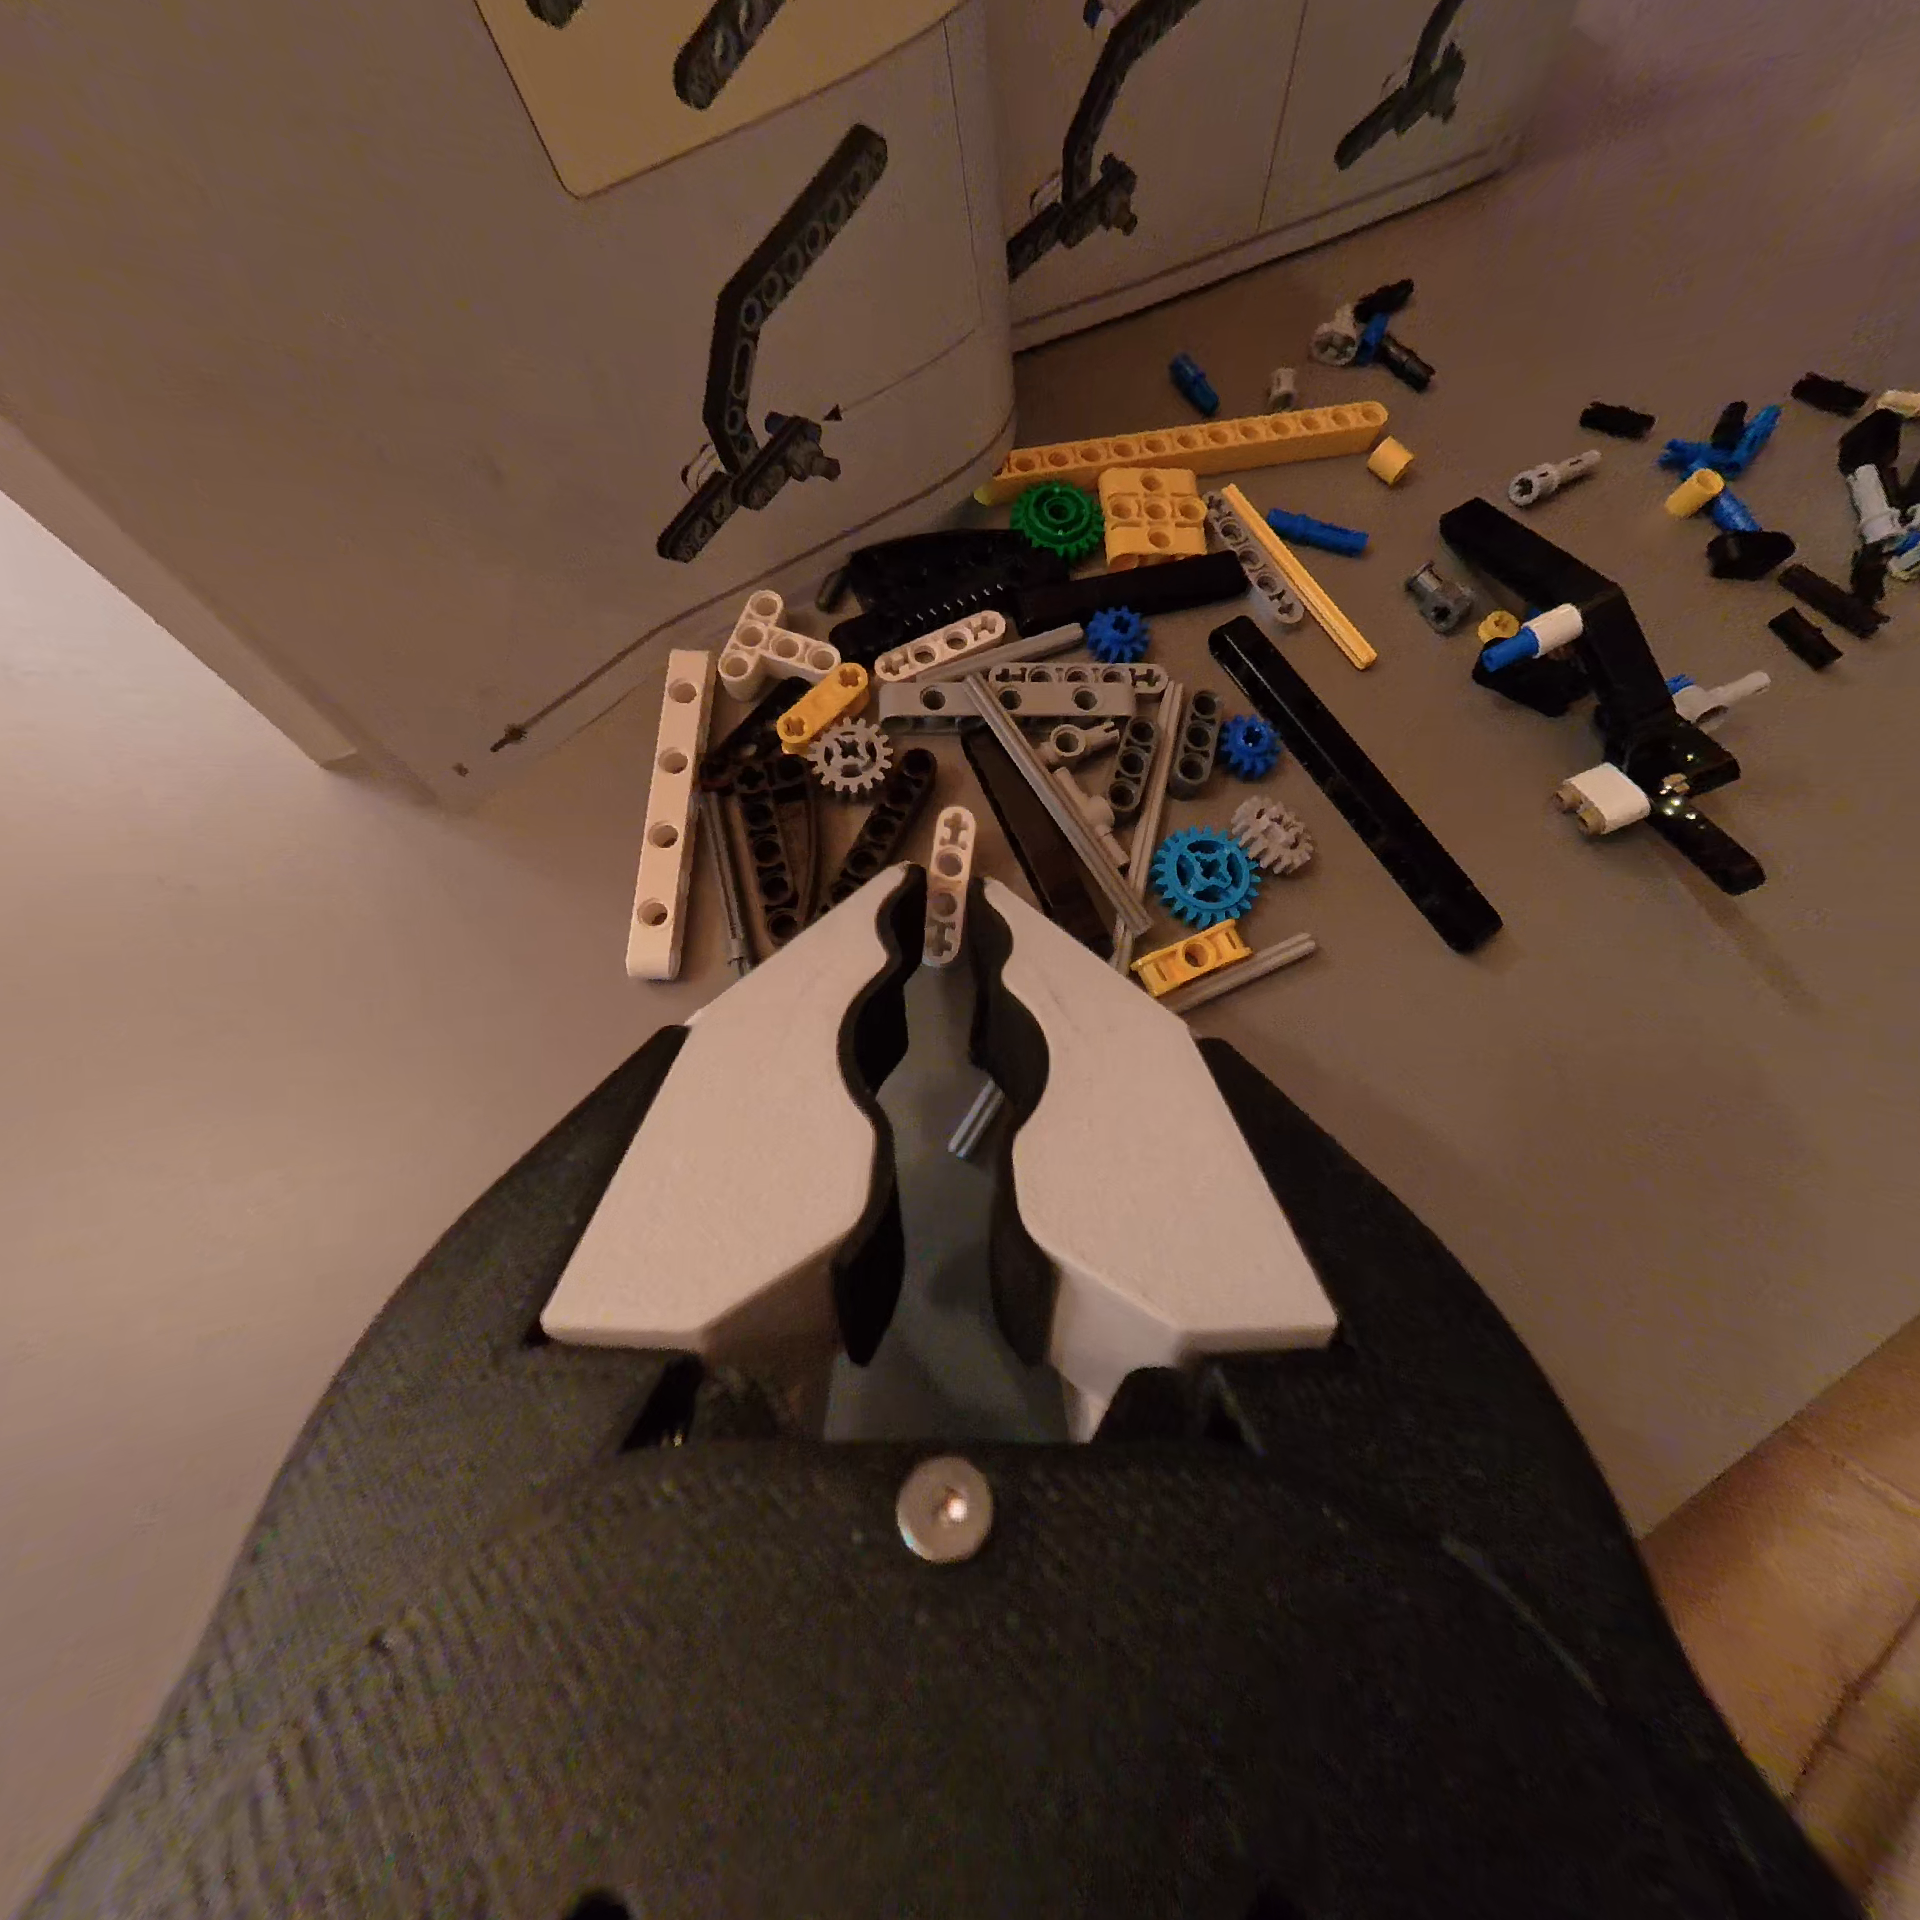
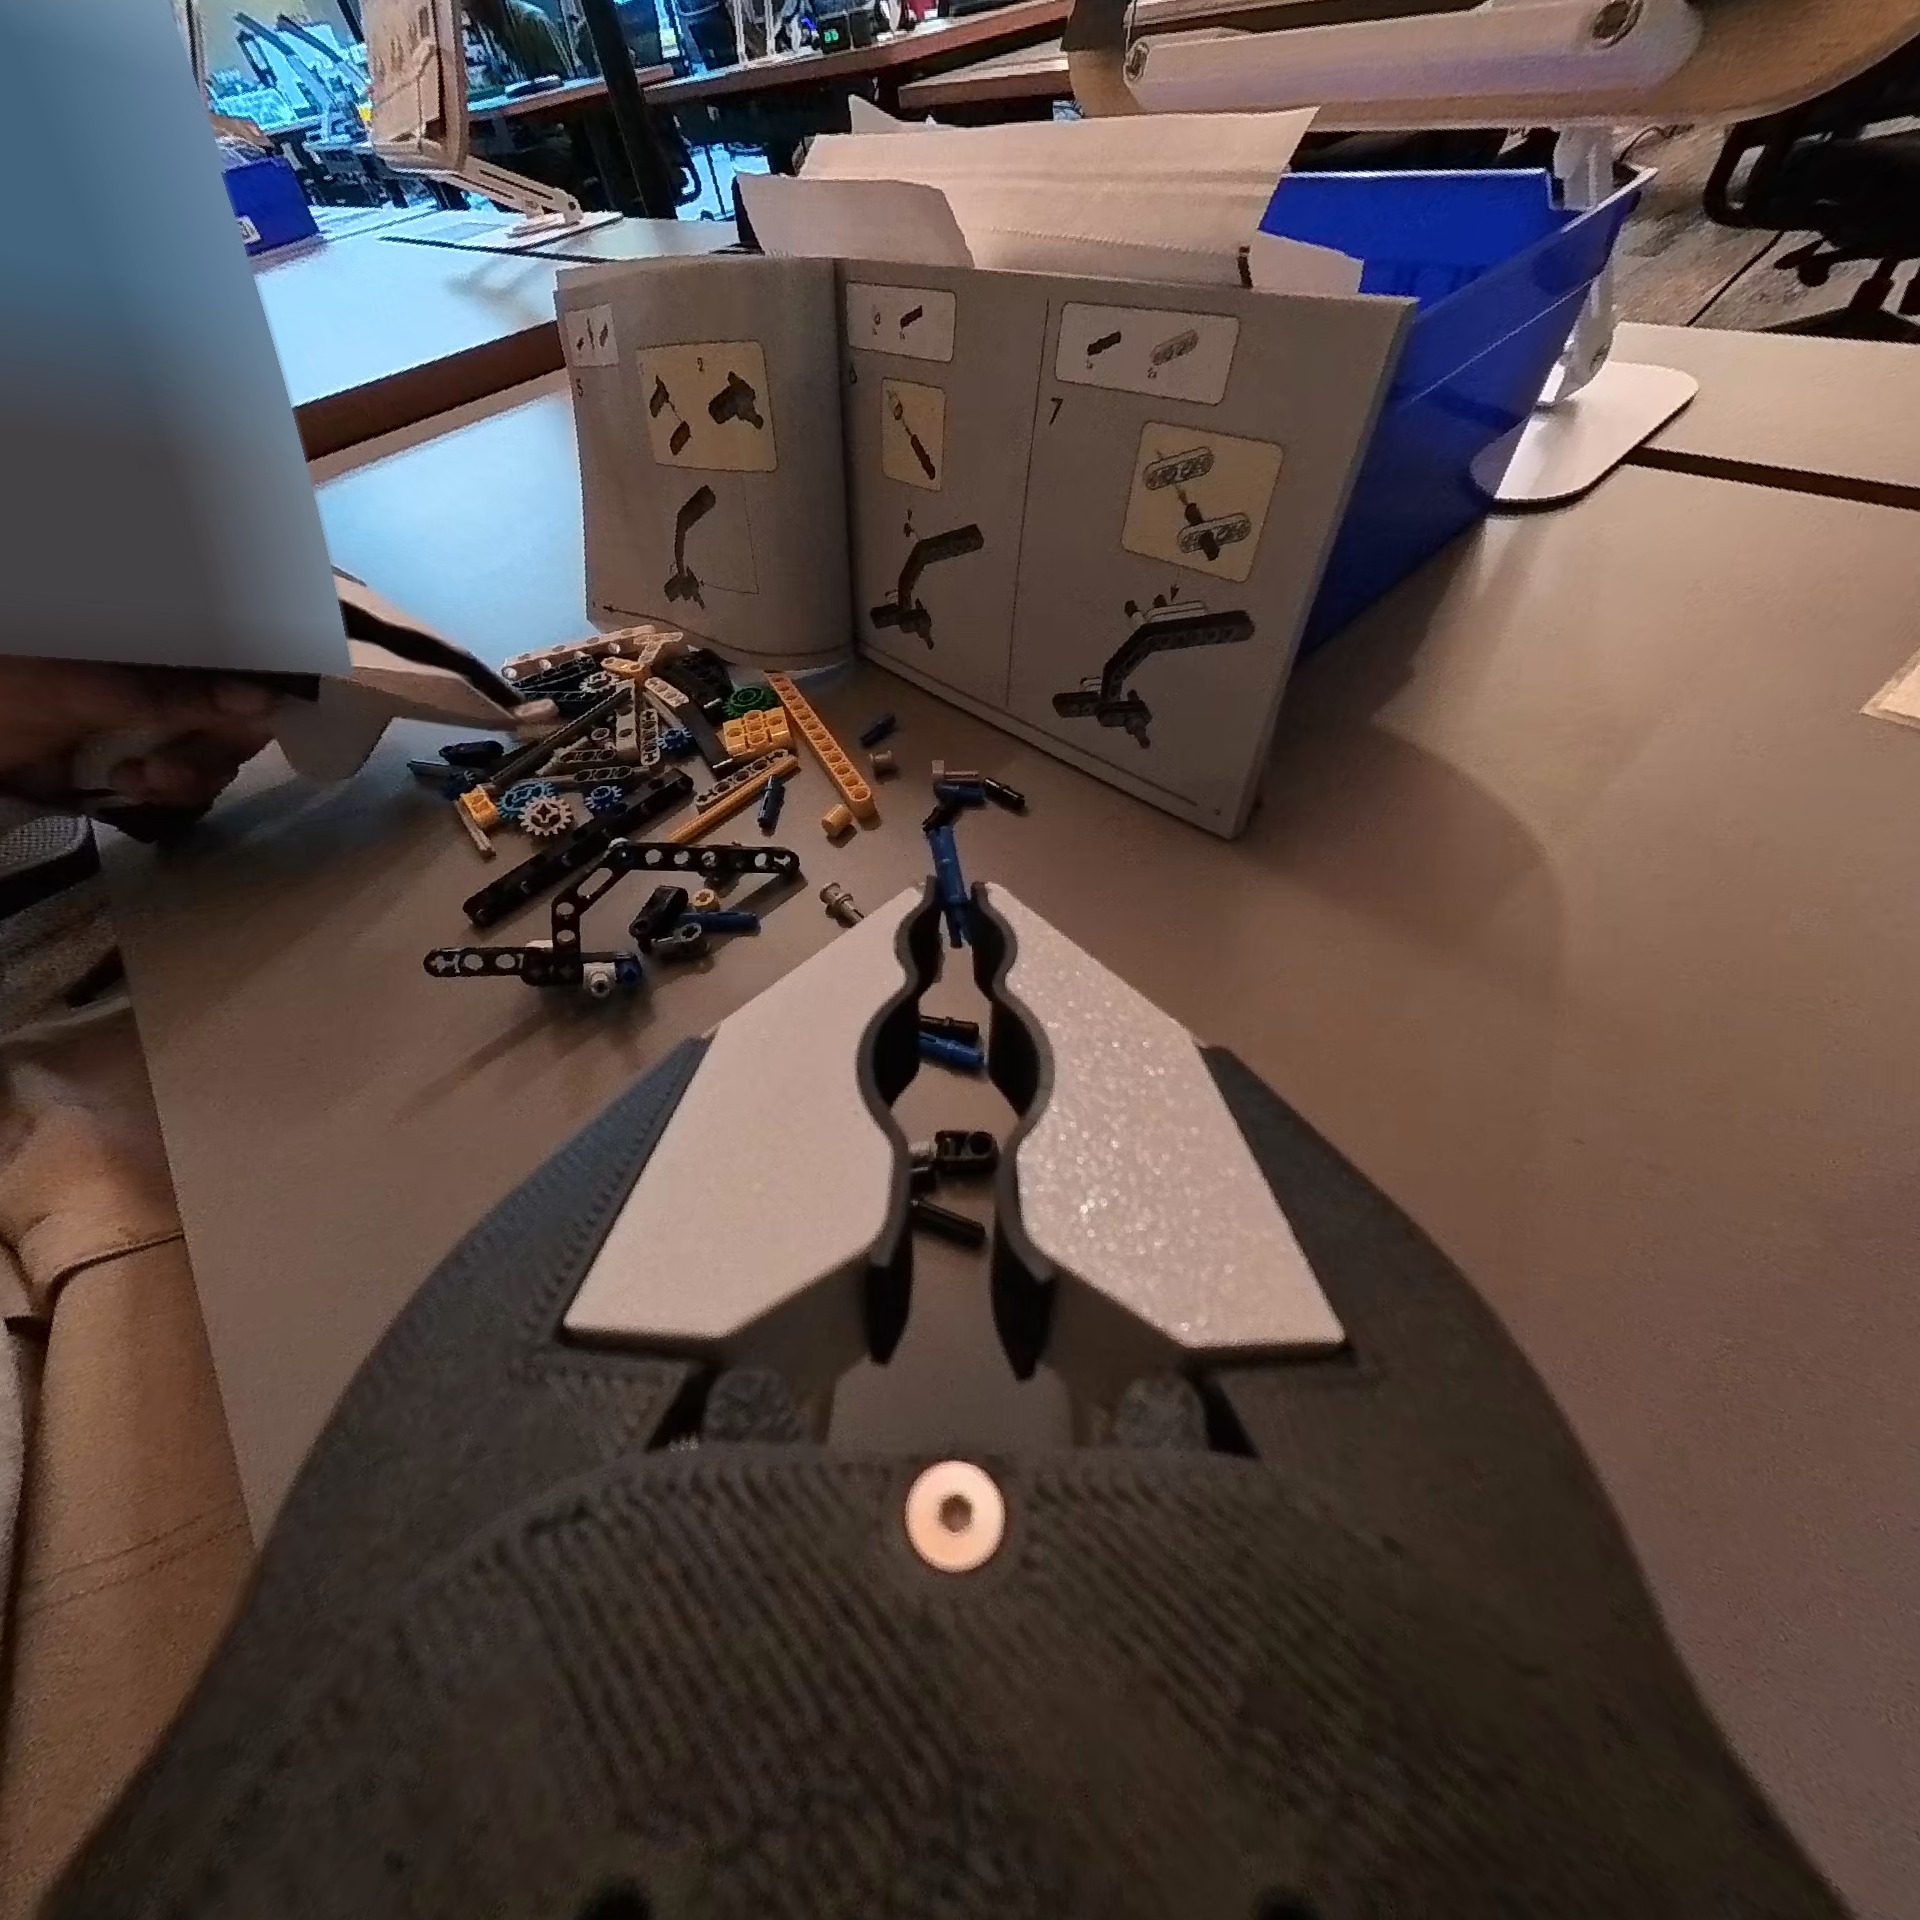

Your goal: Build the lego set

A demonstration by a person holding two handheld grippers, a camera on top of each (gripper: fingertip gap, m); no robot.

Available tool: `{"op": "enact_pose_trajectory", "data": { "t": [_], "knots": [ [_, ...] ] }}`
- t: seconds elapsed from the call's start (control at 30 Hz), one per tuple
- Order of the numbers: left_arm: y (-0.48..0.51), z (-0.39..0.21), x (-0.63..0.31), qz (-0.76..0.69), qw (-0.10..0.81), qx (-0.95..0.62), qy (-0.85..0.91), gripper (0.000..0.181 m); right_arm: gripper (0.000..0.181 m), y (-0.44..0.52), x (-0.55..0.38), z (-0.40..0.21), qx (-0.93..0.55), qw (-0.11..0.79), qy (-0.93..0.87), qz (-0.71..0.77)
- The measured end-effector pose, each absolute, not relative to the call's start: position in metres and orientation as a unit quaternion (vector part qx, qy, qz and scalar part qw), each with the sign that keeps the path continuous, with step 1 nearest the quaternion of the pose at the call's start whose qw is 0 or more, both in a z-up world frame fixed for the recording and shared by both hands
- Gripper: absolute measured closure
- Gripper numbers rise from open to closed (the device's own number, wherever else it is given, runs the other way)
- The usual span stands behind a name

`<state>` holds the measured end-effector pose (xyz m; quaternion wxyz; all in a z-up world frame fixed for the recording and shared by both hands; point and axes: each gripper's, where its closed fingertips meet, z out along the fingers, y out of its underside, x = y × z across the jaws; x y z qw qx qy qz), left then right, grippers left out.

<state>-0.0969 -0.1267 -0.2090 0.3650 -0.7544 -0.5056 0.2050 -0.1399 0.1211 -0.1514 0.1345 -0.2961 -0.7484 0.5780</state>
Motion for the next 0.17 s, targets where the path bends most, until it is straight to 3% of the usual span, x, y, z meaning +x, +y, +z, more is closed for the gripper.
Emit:
{"op": "enact_pose_trajectory", "data": {
  "t": [0.17],
  "knots": [
    [-0.122, -0.197, -0.096, 0.209, 0.382, -0.750, -0.498, 0.175, 0.178, 0.121, -0.140, -0.152, -0.297, 0.134, -0.749, 0.577]
  ]
}}
